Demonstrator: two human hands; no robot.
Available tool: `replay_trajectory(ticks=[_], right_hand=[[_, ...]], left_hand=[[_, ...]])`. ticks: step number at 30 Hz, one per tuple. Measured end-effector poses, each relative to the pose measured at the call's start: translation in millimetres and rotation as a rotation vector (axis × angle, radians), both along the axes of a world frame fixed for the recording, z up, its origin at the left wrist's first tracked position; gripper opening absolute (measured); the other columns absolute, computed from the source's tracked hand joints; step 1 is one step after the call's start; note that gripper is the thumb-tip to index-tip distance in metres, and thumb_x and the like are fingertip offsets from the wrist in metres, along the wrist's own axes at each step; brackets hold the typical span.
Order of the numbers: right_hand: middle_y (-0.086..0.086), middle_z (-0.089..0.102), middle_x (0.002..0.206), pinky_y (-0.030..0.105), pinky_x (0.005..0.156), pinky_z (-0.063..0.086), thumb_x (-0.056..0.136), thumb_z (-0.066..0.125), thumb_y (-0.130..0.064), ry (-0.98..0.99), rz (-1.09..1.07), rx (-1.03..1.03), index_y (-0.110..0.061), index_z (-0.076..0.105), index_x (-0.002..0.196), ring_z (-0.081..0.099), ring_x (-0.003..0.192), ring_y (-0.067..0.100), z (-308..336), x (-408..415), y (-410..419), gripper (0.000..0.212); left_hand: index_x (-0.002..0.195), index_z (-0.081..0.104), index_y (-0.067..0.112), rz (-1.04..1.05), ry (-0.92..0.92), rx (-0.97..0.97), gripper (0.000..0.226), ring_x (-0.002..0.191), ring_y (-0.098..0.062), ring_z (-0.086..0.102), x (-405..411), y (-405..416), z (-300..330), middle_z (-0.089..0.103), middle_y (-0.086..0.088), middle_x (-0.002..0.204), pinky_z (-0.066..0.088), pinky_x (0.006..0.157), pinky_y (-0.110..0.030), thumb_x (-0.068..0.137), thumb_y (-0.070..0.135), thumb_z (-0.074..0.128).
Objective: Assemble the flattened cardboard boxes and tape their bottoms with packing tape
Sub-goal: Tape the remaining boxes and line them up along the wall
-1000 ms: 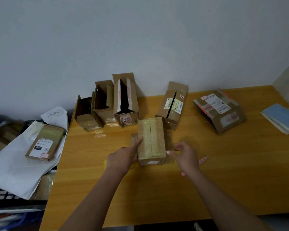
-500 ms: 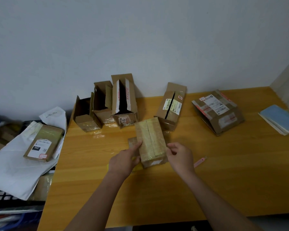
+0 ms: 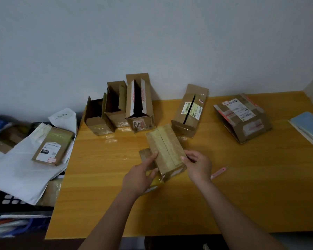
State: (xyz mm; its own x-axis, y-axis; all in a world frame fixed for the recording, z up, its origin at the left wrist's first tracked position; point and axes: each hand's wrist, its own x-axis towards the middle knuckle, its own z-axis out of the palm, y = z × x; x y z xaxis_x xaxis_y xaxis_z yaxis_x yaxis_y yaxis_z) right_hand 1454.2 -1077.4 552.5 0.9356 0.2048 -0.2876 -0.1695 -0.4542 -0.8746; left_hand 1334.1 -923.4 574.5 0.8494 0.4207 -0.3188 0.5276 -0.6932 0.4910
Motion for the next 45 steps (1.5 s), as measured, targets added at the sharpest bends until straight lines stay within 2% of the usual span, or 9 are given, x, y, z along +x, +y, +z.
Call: replay_trajectory(ticks=[6, 12, 15, 18, 24, 33, 39, 42, 45], right_hand=[[0.000, 0.071, 0.103, 0.028, 0.078, 0.056, 0.090, 0.067, -0.014, -0.347, 0.193, -0.078, -0.014, 0.067, 0.118, 0.067, 0.090, 0.013, -3.6, -12.3, -7.6, 0.028], [0.014, 0.058, 0.135, 0.033, 0.102, 0.043, 0.091, 0.062, 0.001, -0.577, 0.402, -0.251, -0.004, 0.065, 0.123, 0.057, 0.121, 0.029, -17.6, -17.9, -23.4, 0.033], [0.005, 0.034, 0.156, 0.043, 0.114, 0.032, 0.089, 0.060, 0.002, -0.731, 0.582, -0.419, -0.008, 0.045, 0.144, 0.028, 0.145, 0.021, -28.5, -23.6, -32.9, 0.058], [-0.004, 0.009, 0.163, 0.041, 0.122, 0.006, 0.091, 0.051, -0.013, -0.703, 0.696, -0.522, -0.015, 0.019, 0.155, 0.002, 0.150, 0.010, -30.1, -29.9, -39.7, 0.071], [-0.002, -0.003, 0.164, 0.044, 0.120, -0.004, 0.084, 0.050, -0.036, -0.702, 0.814, -0.630, -0.016, 0.007, 0.156, -0.007, 0.150, 0.011, -22.9, -33.3, -38.1, 0.086], [-0.009, -0.007, 0.163, 0.044, 0.120, -0.003, 0.088, 0.047, -0.033, -0.690, 0.908, -0.538, -0.022, 0.003, 0.157, -0.011, 0.149, 0.007, -22.2, -48.9, -35.3, 0.082], [-0.016, -0.008, 0.162, 0.041, 0.121, -0.007, 0.092, 0.043, -0.031, -0.613, 0.880, -0.484, -0.028, 0.006, 0.156, -0.014, 0.146, -0.002, -16.4, -45.5, -33.6, 0.074], [-0.013, 0.003, 0.162, 0.039, 0.121, -0.002, 0.092, 0.036, -0.039, -0.634, 0.824, -0.480, -0.026, 0.016, 0.155, -0.006, 0.148, 0.000, -18.9, -49.1, -30.4, 0.068], [-0.011, 0.010, 0.162, 0.039, 0.119, 0.003, 0.094, 0.033, -0.041, -0.685, 0.822, -0.514, -0.025, 0.020, 0.155, 0.001, 0.149, 0.002, -21.4, -47.6, -30.7, 0.065]], left_hand=[[0.146, 0.016, 0.056, 0.012, 0.009, -0.038, 0.061, 0.112, -0.020, 0.058, -1.4, -0.5, -0.5, 0.059, 0.002, 0.133, 0.053, 0.076, -0.034, 0.098, 0.043, 0.050], [0.147, 0.012, 0.056, 0.014, 0.025, -0.029, 0.061, 0.092, -0.024, 0.062, -1.0, -2.1, -7.1, 0.064, -0.003, 0.122, 0.049, 0.064, -0.034, 0.099, 0.042, 0.048], [0.147, 0.013, 0.054, 0.014, 0.020, -0.027, 0.061, 0.098, -0.023, 0.062, 0.4, -2.3, -7.2, 0.062, -0.003, 0.126, 0.051, 0.069, -0.035, 0.099, 0.041, 0.047], [0.147, 0.014, 0.053, 0.014, 0.008, -0.015, 0.061, 0.106, -0.023, 0.061, 0.7, -2.2, -5.5, 0.058, -0.002, 0.134, 0.053, 0.075, -0.036, 0.099, 0.041, 0.048], [0.147, 0.014, 0.053, 0.015, -0.003, -0.007, 0.061, 0.103, -0.023, 0.062, 1.5, -3.4, -5.7, 0.060, -0.002, 0.131, 0.050, 0.069, -0.033, 0.099, 0.039, 0.048], [0.148, 0.015, 0.052, -0.027, -0.035, -0.023, 0.062, 0.106, -0.024, 0.061, -2.1, -0.9, -8.1, 0.062, -0.004, 0.128, 0.046, 0.070, -0.028, 0.098, 0.040, 0.050], [0.148, 0.031, 0.038, 0.019, -0.076, -0.270, 0.069, 0.109, -0.023, 0.055, -16.6, 16.1, -3.7, 0.057, -0.008, 0.127, 0.042, 0.083, -0.024, 0.088, 0.042, 0.066], [0.130, 0.055, 0.020, 0.100, 0.034, -0.451, 0.057, 0.108, -0.018, 0.055, -29.5, 27.0, -9.2, 0.058, 0.000, 0.121, 0.047, 0.088, -0.030, 0.084, 0.053, 0.064], [0.108, 0.066, 0.008, 0.147, -0.011, -0.584, 0.064, 0.091, -0.020, 0.062, -41.4, 29.8, -10.7, 0.066, -0.013, 0.106, 0.047, 0.076, -0.029, 0.079, 0.064, 0.061]])
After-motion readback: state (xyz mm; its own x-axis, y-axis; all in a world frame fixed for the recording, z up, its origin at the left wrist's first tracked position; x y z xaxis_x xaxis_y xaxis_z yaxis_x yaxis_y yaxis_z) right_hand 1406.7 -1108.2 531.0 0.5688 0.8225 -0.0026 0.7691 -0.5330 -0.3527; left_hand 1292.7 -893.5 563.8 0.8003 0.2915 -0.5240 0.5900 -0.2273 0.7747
